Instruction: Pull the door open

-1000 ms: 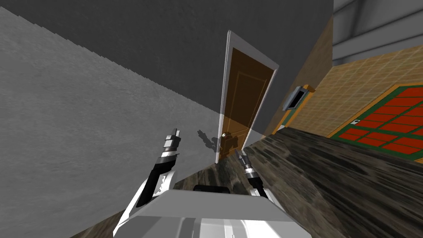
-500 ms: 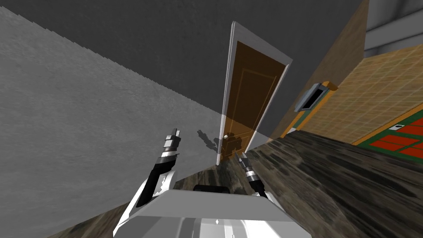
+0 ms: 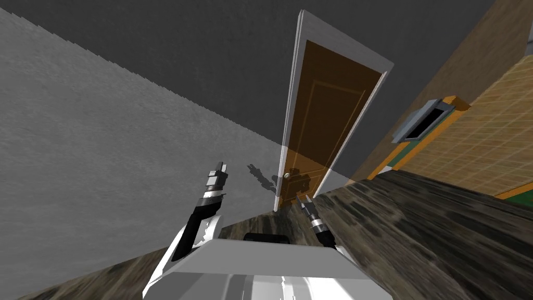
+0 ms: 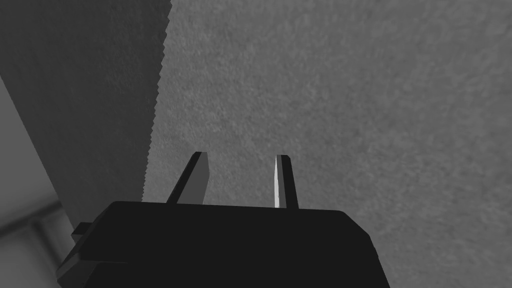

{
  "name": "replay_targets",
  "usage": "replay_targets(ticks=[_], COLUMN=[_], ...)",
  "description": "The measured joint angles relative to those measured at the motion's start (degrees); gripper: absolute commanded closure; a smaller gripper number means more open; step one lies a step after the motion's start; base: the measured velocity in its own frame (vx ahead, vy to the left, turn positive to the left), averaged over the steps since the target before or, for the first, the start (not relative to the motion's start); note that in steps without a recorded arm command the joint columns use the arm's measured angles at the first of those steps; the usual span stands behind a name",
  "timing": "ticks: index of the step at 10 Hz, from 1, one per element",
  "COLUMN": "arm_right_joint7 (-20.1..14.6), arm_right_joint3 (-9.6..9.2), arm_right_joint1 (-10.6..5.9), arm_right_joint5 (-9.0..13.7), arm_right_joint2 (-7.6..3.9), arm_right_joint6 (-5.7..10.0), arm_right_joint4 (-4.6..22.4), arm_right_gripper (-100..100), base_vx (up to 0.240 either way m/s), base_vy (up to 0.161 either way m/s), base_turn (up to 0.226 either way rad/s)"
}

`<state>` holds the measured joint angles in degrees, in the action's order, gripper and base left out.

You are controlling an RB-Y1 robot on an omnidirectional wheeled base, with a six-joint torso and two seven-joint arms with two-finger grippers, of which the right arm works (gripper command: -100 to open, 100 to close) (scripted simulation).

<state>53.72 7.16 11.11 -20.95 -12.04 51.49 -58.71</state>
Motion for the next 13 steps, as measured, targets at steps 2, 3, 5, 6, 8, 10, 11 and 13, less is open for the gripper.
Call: replay_targets(ticks=[2, 3, 5, 6, 8, 10, 11, 13], arm_right_joint7=[1.8, 2.6, 4.0, 4.7, 5.5, 5.7, 5.6, 5.4], arm_right_joint3=[0.45, 0.70, 1.01, 1.23, 1.36, 2.56, 3.21, 4.58], arm_right_joint1=[-0.24, -0.58, -1.17, -1.55, -1.59, -2.06, -2.08, -1.26], arm_right_joint5=[-1.1, -1.7, -2.4, -2.8, -3.3, -2.4, -1.9, -0.8], arm_right_joint2=[-0.49, -0.85, -0.97, -1.18, -1.32, -2.05, -2.50, -3.22], arm_right_joint6=[1.31, 1.88, 2.81, 3.44, 3.76, 4.75, 5.11, 5.67], arm_right_joint4=[2.6, 4.1, 6.3, 7.8, 8.5, 10.7, 11.3, 11.7], arm_right_gripper=[-100, -100, -100, -100, -100, -100, -100, -100], base_vx=[0.067, 0.064, 0.049, 0.055, 0.059, 0.166, 0.183, 0.127], base_vy=[-0.072, -0.064, -0.047, -0.049, 0.008, 0.117, 0.103, 0.024], base_turn=[0.174, 0.063, 0.078, 0.133, 0.101, 0.183, 0.253, 0.088])
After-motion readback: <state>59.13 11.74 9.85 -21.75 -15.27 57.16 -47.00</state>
